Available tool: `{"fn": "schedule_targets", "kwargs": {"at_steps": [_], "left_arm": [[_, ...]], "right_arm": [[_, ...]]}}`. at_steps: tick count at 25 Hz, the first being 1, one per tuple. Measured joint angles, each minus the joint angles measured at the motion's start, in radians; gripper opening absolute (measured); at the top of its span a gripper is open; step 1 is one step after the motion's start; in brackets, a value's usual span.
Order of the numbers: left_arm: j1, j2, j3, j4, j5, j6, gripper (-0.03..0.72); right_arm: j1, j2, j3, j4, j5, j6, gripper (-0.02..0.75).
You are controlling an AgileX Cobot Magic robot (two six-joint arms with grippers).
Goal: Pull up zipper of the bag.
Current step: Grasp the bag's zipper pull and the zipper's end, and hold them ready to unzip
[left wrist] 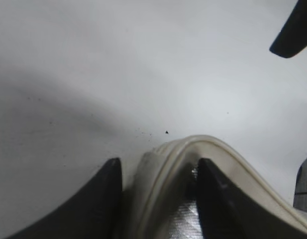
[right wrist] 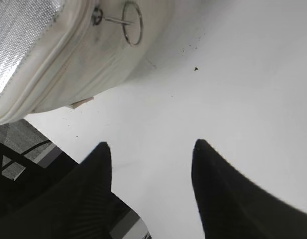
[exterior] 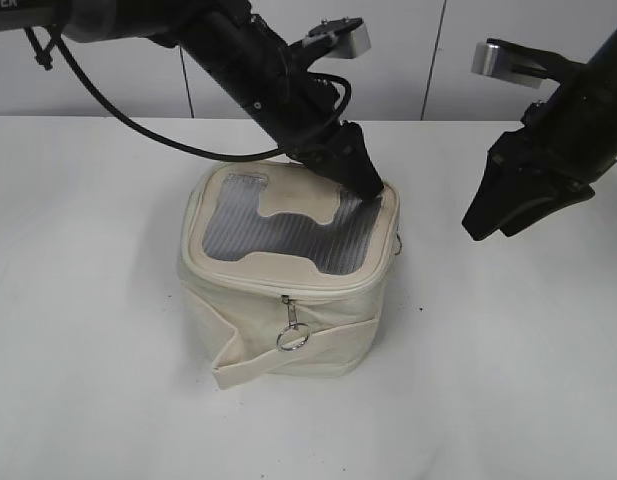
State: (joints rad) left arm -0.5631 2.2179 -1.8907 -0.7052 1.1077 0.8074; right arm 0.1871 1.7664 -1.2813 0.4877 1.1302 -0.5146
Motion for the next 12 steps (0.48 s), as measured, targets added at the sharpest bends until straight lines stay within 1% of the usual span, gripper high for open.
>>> {"fn": "schedule_targets", "kwargs": {"at_steps": [1,3,5,7,12], "left_arm": [[-0.003,0.000,-0.002,0.011,0.006,0.000,0.314],[-0.005,0.000,-0.009,0.038,0.015,0.000,0.174],[-0.006,0.000,-0.012,0.054,0.030,0.000,0.076],[-0.006,0.000,-0.017,0.059,0.046,0.000,0.075],[-0.008,-0.011,-0.018,0.082,0.055,0.000,0.075]], "right_arm": [[0.000,0.000,0.000,0.000,-0.004,0.000,0.410],[0.000,0.000,0.000,0.001,-0.001,0.000,0.410],[0.000,0.000,0.000,0.004,-0.010,-0.003,0.410],[0.000,0.000,0.003,0.024,-0.032,-0.026,0.410],[0.000,0.000,0.063,0.150,-0.088,-0.196,0.410]]}}
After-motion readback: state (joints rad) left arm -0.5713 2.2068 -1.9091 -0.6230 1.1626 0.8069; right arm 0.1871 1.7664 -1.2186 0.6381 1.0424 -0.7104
